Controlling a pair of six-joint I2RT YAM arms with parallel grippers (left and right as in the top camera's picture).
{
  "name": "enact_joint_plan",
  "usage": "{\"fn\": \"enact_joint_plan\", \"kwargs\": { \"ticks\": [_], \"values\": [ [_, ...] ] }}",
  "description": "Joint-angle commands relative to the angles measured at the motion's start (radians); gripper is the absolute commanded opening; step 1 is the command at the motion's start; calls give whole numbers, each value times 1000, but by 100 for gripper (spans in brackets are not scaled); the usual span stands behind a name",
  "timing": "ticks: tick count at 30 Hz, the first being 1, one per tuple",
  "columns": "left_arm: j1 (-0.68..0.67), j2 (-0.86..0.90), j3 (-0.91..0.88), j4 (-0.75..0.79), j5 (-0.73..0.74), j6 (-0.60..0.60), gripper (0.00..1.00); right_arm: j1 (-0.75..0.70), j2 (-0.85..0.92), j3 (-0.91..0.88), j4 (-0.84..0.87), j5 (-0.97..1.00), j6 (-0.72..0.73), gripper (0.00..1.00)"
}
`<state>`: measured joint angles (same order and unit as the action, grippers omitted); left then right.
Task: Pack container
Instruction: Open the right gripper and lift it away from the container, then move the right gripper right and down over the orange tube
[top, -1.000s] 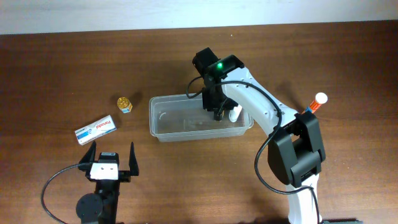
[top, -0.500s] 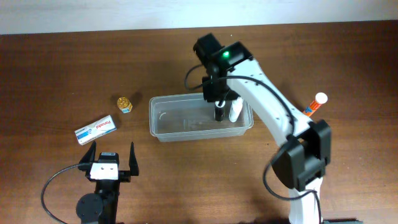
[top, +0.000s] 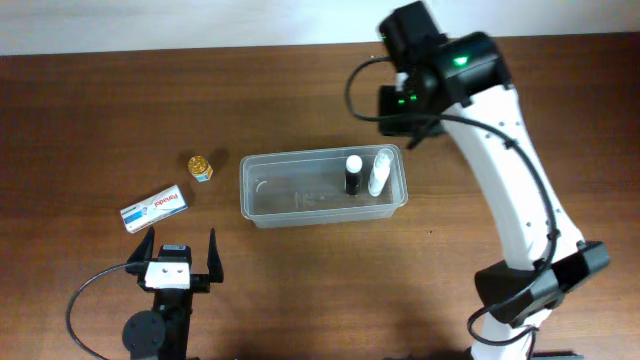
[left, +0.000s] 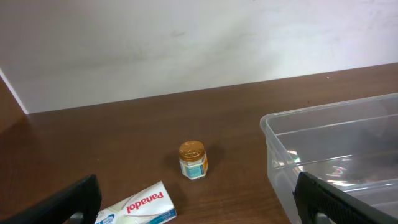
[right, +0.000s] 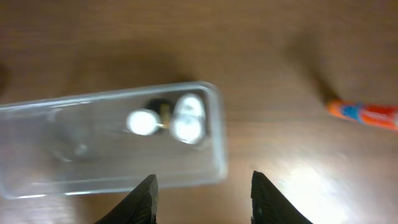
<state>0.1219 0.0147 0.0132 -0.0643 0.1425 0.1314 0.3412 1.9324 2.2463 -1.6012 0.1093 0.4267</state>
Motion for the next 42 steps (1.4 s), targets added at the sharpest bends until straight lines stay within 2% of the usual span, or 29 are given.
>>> {"fn": "enact_joint_plan", "kwargs": {
  "ticks": [1,9,25,27,34,42],
  "values": [
    [-1,-9,-5,-4,0,13,99,-64,-29,13,-38,61,-14,41],
    [-1,-9,-5,-4,0,13,99,-241,-28,13,-64,40,-58,41],
    [-1,-9,-5,-4,0,13,99,-561,-28,-110,16,-192,-290,42],
    [-1,-9,-5,-4,0,13,99,-587,-28,-154,35,-196,-319,46],
    [-1,-9,-5,-4,0,13,99,-671,-28,-350,158,-234,-402,48],
    [-1,-9,-5,-4,0,13,99,-678,-27,-435,290,-270,-461,58]
  ]
}}
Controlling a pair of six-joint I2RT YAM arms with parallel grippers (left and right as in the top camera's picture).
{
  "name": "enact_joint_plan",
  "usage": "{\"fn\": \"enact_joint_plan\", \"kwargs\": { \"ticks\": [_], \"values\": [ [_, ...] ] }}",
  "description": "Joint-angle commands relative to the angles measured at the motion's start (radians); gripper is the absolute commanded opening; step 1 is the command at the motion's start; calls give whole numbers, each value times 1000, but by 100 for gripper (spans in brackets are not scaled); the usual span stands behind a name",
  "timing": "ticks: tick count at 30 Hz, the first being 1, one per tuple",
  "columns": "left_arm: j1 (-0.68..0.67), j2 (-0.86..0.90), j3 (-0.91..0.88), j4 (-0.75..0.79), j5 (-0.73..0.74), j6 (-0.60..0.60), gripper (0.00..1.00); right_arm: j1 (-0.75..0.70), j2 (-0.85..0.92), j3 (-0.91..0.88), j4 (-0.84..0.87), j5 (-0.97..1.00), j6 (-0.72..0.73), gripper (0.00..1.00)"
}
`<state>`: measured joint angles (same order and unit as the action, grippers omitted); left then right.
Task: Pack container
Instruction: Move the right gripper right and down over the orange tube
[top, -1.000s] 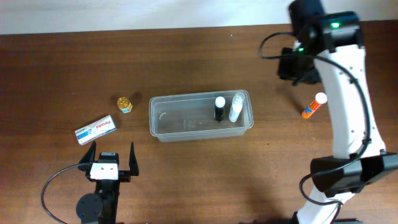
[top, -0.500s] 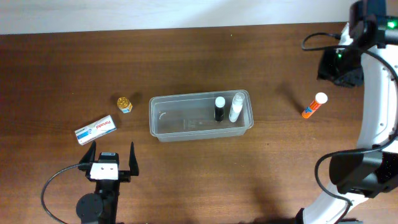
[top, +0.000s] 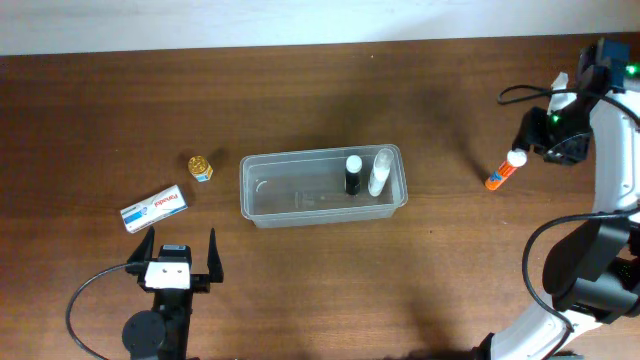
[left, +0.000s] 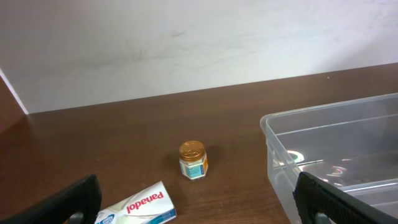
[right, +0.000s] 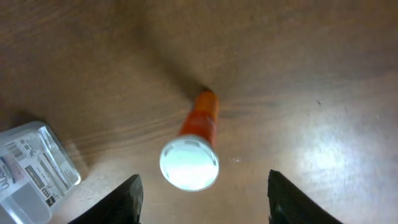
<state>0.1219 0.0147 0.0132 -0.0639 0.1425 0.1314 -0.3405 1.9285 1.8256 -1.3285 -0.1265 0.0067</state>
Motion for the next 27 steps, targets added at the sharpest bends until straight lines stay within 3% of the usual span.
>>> {"fn": "enact_joint_plan", "kwargs": {
  "ticks": [1,4,9,27],
  "values": [
    [-1,-9,-5,-4,0,13,99,6,-23,-14,24,-48,-53,60],
    [-1,-9,-5,-4,0,13,99,13,-21,-16,43,-50,-55,66],
    [-1,-9,-5,-4,0,13,99,14,9,-18,70,-50,-55,66],
    [-1,-9,-5,-4,0,13,100,48,154,-21,79,1,-51,59]
  ]
}}
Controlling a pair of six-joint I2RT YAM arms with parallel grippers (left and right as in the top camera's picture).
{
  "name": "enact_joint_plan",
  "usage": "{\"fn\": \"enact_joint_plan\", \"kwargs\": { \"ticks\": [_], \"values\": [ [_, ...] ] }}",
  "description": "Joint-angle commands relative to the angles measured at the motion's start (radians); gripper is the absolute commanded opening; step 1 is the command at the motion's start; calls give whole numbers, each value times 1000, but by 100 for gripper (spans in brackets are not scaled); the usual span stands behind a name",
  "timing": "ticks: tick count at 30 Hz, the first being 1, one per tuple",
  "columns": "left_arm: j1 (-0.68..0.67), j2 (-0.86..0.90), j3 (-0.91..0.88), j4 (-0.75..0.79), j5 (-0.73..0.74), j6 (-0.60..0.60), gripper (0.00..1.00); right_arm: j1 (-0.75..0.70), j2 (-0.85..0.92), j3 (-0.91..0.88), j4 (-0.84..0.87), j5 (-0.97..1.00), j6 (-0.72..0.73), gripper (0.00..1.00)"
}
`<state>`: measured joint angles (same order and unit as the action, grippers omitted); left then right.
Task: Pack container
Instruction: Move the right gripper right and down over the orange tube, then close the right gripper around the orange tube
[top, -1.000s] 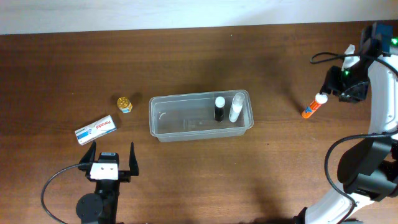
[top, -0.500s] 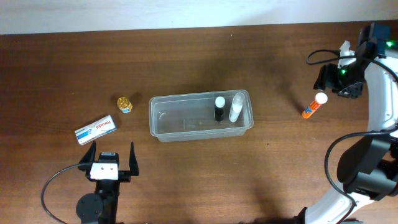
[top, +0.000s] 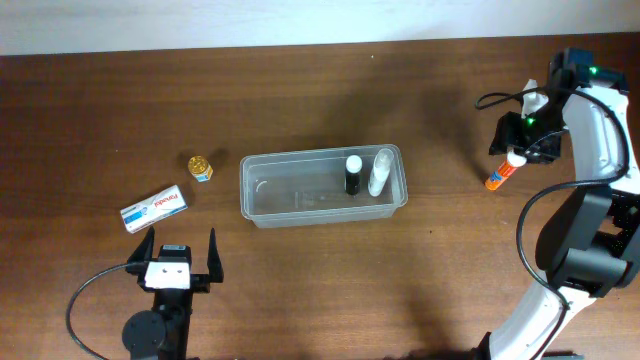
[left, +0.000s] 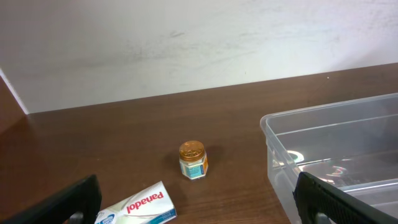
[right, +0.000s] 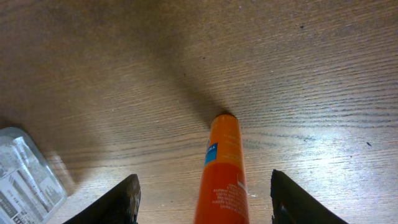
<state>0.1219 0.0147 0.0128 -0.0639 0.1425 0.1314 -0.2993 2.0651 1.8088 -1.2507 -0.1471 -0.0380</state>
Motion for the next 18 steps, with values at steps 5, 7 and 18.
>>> {"fn": "enact_joint_plan", "kwargs": {
  "ticks": [5,7,18],
  "values": [
    [-1,-9,-4,-4,0,13,99,6,19,-6,0,28,-2,54],
    [-1,-9,-4,-4,0,13,99,6,19,-15,2,29,1,51],
    [-1,-9,-4,-4,0,13,99,5,19,-91,26,58,13,35]
  ]
}}
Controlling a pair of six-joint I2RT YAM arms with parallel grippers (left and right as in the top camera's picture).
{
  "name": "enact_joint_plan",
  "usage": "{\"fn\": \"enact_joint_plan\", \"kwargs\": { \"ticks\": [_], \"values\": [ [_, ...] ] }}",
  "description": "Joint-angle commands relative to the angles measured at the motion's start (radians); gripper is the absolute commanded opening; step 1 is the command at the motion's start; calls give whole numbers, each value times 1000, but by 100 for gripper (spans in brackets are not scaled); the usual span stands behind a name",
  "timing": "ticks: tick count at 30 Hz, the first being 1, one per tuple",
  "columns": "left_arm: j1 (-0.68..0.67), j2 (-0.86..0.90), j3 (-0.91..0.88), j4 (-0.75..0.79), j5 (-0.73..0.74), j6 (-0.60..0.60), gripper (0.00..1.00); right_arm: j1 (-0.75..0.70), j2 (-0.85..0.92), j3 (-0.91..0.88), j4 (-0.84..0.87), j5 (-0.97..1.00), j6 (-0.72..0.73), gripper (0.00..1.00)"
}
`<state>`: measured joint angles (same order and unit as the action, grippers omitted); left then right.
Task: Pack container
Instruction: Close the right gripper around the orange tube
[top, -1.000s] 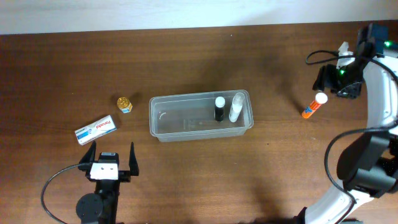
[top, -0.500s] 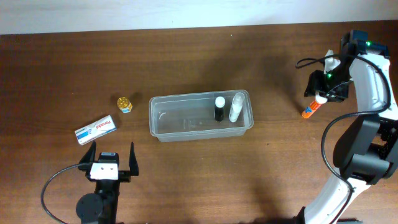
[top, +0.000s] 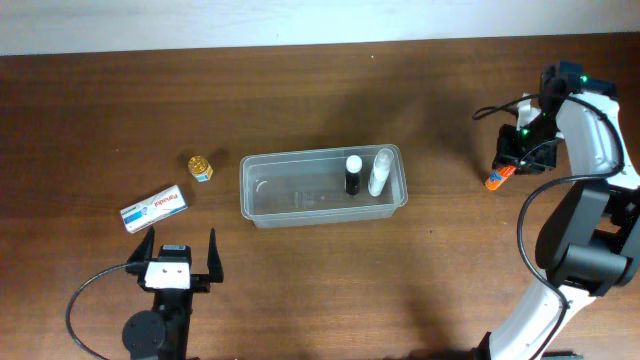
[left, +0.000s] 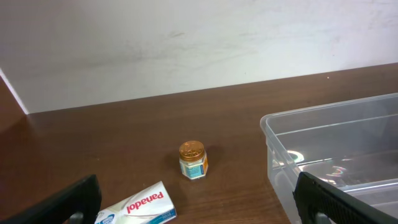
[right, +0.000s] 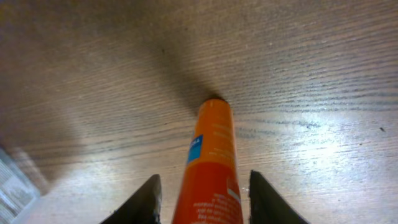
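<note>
An orange tube (right: 211, 168) lies on the table at the far right, its tip showing in the overhead view (top: 494, 183). My right gripper (right: 204, 199) is open and low around it, one finger on each side with narrow gaps. In the clear container (top: 290, 197) at the table's middle stand a black bottle with a white cap (top: 353, 172) and a white bottle (top: 380, 172). A gold-lidded jar (top: 200, 167) and a Panadol box (top: 155, 208) lie to its left. My left gripper (top: 180, 258) rests open at the front left, empty.
The left wrist view shows the jar (left: 193, 160), the Panadol box (left: 137, 205) and the container's wall (left: 280, 162) ahead of the left gripper (left: 196, 208). A white wall runs behind the table's far edge. My right arm's base stands at the front right.
My right gripper's fingers stand closer together around the orange tube, and the gripper sits lower over it. The tube, the left arm and the other objects have not moved.
My right gripper was open above the container's right end, with both bottles inside. Then it was at the far right above the orange tube. Then it was low with the tube between its wide-open fingers, and now the fingers stand closer to the tube.
</note>
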<state>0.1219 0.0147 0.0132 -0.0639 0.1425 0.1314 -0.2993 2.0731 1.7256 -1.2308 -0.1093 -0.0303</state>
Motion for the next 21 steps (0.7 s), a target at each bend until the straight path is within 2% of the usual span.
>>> {"fn": "enact_joint_plan", "kwargs": {
  "ticks": [1,10,21],
  "values": [
    [-1,-9,-5,-4,0,13,99,5,11,-8,7,20,5,33],
    [-1,-9,-5,-4,0,13,99,5,11,-5,8,19,6,22],
    [-1,-9,-5,-4,0,13,99,29,-32,77,-79,12,24,19]
  ]
}}
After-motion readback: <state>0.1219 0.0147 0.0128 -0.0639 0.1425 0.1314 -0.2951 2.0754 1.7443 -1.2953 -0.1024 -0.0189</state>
